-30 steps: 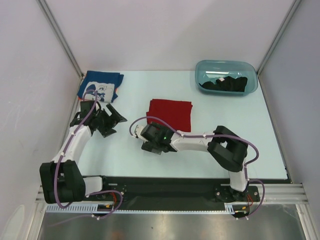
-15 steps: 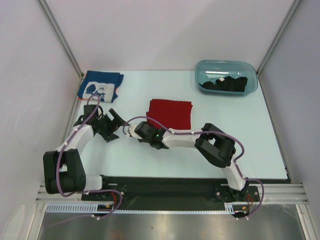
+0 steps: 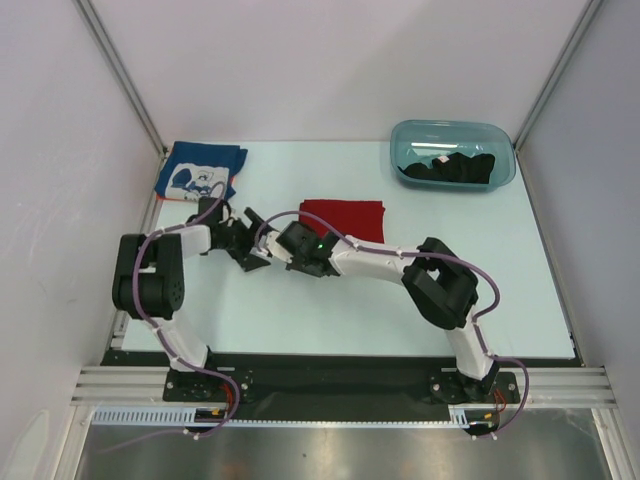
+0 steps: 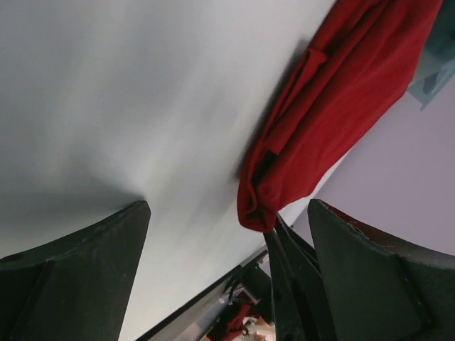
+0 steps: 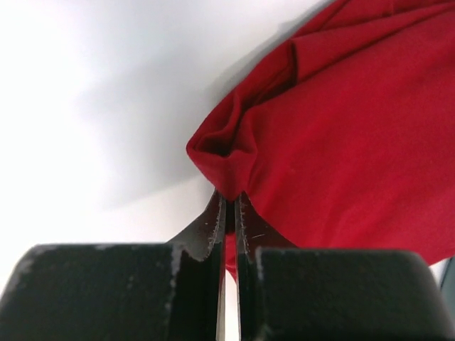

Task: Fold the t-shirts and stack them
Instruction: Neatly place the folded tshirt to the corner

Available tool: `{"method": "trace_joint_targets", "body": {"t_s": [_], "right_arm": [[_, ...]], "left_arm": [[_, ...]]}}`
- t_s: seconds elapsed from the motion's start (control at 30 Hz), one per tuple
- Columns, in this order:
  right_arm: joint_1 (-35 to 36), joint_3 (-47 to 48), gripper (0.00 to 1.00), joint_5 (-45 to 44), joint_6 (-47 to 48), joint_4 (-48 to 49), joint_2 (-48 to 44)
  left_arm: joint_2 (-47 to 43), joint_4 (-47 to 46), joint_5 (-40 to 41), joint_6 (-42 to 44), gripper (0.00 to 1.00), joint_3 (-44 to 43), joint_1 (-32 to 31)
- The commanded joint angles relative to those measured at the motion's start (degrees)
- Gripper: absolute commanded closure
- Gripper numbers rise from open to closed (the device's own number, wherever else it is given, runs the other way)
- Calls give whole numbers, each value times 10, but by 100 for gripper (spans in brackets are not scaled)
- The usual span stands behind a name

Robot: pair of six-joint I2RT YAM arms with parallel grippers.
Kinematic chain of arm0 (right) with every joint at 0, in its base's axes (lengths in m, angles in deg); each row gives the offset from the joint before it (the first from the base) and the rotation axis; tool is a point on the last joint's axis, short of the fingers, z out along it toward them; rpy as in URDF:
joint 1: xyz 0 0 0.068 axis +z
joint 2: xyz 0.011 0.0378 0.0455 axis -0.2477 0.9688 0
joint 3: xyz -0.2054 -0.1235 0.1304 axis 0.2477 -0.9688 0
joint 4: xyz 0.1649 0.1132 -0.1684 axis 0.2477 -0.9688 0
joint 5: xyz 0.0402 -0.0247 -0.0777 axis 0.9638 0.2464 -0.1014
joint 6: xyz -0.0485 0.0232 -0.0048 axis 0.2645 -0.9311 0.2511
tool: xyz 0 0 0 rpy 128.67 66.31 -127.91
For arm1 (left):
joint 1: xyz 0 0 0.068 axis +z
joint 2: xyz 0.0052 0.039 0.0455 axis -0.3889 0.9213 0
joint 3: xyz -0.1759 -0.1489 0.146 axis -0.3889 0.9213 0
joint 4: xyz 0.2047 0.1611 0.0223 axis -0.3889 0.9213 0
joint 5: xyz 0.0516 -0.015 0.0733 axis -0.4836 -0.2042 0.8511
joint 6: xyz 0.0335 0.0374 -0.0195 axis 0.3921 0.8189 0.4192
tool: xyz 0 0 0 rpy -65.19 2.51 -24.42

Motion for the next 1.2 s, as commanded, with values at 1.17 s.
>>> {"method": "trace_joint_targets", "body": {"t_s": [1.17], "right_arm": [[-50,-24,100,88,-72,13,-134]], "left_arm": [[219,-133,22,-190,17,-173,-171]]}}
